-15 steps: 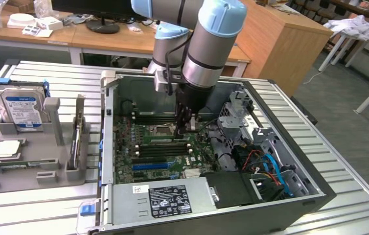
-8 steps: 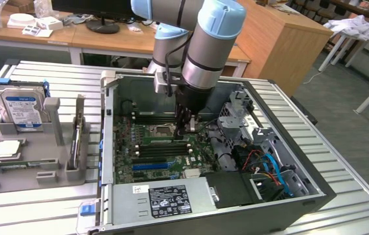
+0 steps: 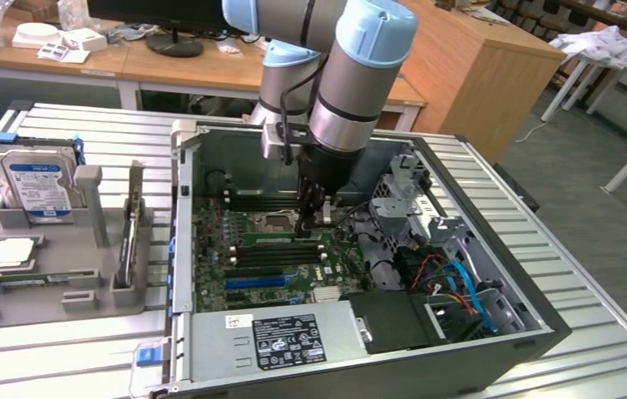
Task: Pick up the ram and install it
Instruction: 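Insert the ram into the slot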
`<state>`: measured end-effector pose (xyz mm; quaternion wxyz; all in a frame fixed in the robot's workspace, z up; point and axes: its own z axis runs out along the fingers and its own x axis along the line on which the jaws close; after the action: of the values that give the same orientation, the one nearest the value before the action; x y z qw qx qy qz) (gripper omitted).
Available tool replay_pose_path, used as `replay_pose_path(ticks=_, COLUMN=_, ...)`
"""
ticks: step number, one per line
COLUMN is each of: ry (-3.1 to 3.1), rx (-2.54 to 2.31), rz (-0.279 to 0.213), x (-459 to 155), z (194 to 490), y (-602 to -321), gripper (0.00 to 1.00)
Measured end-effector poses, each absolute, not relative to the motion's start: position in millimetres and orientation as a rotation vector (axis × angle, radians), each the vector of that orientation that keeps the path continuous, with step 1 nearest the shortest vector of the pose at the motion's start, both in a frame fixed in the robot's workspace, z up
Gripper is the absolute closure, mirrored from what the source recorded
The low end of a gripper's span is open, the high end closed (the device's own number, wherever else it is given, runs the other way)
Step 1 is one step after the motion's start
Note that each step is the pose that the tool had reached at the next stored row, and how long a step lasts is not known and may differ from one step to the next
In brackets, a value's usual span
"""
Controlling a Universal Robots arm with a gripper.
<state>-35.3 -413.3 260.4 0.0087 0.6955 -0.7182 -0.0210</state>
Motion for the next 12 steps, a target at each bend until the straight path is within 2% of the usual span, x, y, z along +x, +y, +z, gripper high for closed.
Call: replay_pose_path(ticks=12, ry=-2.244, rx=2.173, rz=-0.066, x=-35.4, z=260.3, y=-415.6, gripper=0.88)
